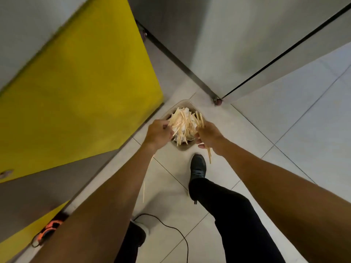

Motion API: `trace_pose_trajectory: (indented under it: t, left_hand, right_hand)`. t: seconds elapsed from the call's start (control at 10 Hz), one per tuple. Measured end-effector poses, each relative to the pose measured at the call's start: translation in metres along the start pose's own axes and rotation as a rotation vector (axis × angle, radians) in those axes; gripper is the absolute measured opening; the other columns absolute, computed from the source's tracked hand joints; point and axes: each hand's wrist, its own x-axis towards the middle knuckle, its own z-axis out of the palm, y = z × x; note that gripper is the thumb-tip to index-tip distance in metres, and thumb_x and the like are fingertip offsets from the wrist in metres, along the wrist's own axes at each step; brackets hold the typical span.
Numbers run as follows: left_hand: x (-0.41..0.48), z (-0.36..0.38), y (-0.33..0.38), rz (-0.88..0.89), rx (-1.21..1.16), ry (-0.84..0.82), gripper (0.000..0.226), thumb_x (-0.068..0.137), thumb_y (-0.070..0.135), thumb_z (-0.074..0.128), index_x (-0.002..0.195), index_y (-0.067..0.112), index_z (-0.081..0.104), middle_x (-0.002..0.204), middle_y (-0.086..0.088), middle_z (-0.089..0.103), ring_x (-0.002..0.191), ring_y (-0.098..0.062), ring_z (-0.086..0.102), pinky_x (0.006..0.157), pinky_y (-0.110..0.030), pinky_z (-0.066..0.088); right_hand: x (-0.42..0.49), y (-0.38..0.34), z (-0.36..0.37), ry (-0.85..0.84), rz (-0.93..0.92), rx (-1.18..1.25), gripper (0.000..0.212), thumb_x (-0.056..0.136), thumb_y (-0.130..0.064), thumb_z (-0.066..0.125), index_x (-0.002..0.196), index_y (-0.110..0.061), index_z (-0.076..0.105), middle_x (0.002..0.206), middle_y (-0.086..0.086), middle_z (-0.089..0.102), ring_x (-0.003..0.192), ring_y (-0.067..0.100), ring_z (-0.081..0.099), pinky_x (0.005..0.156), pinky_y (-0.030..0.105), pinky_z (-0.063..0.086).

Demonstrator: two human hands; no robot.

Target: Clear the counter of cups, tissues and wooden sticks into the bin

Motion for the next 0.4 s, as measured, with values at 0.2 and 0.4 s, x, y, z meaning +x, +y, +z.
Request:
trace_pose_trajectory:
  t: [0.2, 0.4]
  left_hand:
    - [0.065, 0.031, -0.035, -0.013, 0.136, 0.002, 0.018, 0.084, 0.024, 0.048, 0.086, 0.009, 0.056, 0.091, -0.013, 0.065, 0.086, -0.026, 0.061, 0.067, -0.042, 0.051]
    - [0.071, 0.038, -0.046, 0.002, 0.226, 0.001, 0.043, 0.096, 0.025, 0.053, 0.139, 0.023, 0.049, 0.137, -0.003, 0.056, 0.123, -0.023, 0.052, 0.088, -0.027, 0.042]
  right_hand:
    - [0.072, 0.018, 0.011, 0.022, -0.048, -0.108, 0.036, 0.094, -0.016, 0.048, 0.130, -0.013, 0.049, 0.115, 0.009, 0.059, 0.084, 0.014, 0.058, 0.068, 0.024, 0.055]
    - [0.089, 0.043, 0.005, 0.038, -0.132, -0.266, 0.035, 0.095, -0.025, 0.053, 0.129, -0.018, 0.047, 0.113, -0.001, 0.059, 0.090, 0.014, 0.055, 0.053, 0.013, 0.040]
